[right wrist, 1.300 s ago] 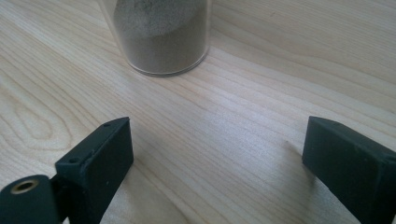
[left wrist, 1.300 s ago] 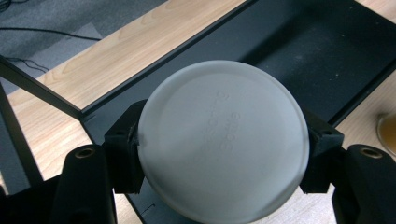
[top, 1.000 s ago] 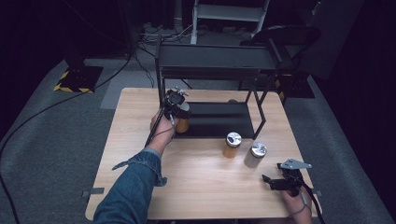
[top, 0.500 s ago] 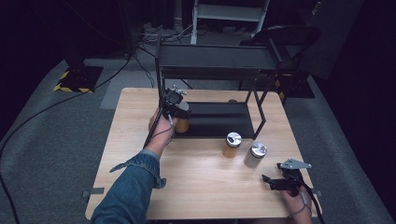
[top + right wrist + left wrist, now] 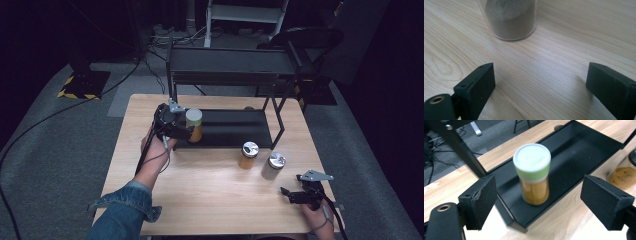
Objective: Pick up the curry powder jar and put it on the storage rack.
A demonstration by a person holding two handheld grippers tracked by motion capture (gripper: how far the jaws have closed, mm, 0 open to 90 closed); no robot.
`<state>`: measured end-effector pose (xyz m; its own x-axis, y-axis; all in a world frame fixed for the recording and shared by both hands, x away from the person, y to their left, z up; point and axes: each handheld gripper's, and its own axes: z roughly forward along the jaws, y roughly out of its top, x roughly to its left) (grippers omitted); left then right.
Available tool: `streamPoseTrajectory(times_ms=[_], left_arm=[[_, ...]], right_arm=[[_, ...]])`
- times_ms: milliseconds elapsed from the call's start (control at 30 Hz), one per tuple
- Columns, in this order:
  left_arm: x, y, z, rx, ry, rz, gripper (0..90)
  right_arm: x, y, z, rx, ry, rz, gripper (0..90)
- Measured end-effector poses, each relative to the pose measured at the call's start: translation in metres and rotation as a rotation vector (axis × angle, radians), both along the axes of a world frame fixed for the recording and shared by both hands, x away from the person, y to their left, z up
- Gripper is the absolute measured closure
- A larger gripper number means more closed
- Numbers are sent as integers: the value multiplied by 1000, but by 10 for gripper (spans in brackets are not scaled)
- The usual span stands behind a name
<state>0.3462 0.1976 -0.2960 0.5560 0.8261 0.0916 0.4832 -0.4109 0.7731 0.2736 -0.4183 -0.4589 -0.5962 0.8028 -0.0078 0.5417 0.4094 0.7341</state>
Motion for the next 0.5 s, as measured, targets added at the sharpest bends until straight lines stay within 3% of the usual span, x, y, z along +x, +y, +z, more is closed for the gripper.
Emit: streamPoseTrajectory(times_ms=[233,500], left_arm=[[-32,20,-4,-8,-4,9,137],[-59,37,-22,-15,12,22,137]], right_arm=[[0,0,0,0,0,0,83],[1,0,0,0,-1,4,83]])
